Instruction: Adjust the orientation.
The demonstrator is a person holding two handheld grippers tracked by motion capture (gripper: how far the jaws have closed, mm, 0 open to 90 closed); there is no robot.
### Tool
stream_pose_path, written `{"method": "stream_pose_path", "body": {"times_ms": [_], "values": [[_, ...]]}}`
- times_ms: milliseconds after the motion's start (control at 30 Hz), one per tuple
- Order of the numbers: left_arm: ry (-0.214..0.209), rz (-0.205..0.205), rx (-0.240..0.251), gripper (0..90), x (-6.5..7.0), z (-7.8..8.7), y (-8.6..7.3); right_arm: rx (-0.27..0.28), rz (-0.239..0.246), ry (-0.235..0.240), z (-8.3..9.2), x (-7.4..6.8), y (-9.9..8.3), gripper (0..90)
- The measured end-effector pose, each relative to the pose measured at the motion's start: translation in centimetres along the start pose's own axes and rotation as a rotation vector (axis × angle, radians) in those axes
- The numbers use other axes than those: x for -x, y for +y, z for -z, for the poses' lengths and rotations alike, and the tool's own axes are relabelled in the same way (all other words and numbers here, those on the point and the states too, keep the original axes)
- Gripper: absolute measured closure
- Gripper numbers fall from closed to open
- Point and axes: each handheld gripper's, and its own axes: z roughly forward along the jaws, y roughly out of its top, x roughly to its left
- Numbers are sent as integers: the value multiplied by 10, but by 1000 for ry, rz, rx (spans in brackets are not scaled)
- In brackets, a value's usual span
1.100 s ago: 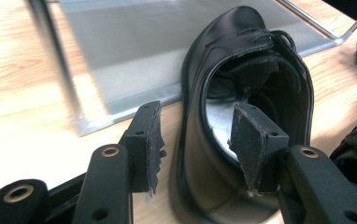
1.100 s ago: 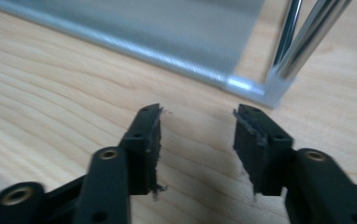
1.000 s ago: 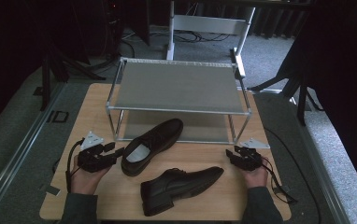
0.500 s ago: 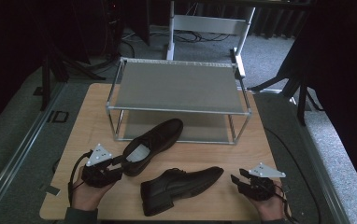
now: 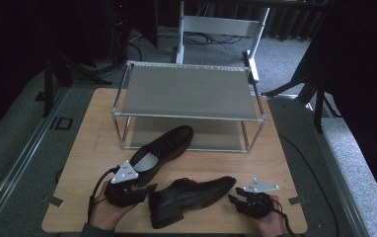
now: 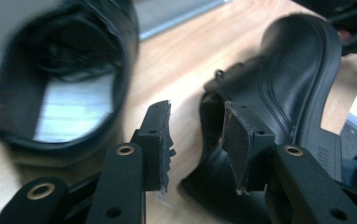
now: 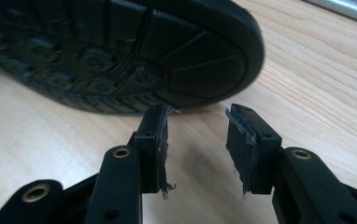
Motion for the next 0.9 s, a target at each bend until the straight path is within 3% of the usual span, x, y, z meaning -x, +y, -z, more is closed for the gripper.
{"method": "stream_pose_path", "body": {"times_ms": [100,200,367,600,700,733,900], "values": [[-5,0,-9,599,0,-3,-1,-2,3,-4,-2,0,2,581],[-45,7,-37,574,2,-12,-4,-2,6,-17,-10,0,10,586],[-70,13,-51,567,2,-18,-6,-2,7,-17,-21,3,21,584],[-112,56,-49,540,-6,-19,-8,-12,54,-51,-39,2,42,587],[-135,72,-48,541,-8,-21,-8,-10,50,-48,-44,4,47,586],[-164,92,-52,541,-8,-25,-7,-10,48,-47,-46,5,49,587],[-180,99,-60,554,-9,-26,-6,-19,54,-61,-57,5,63,588]]}}
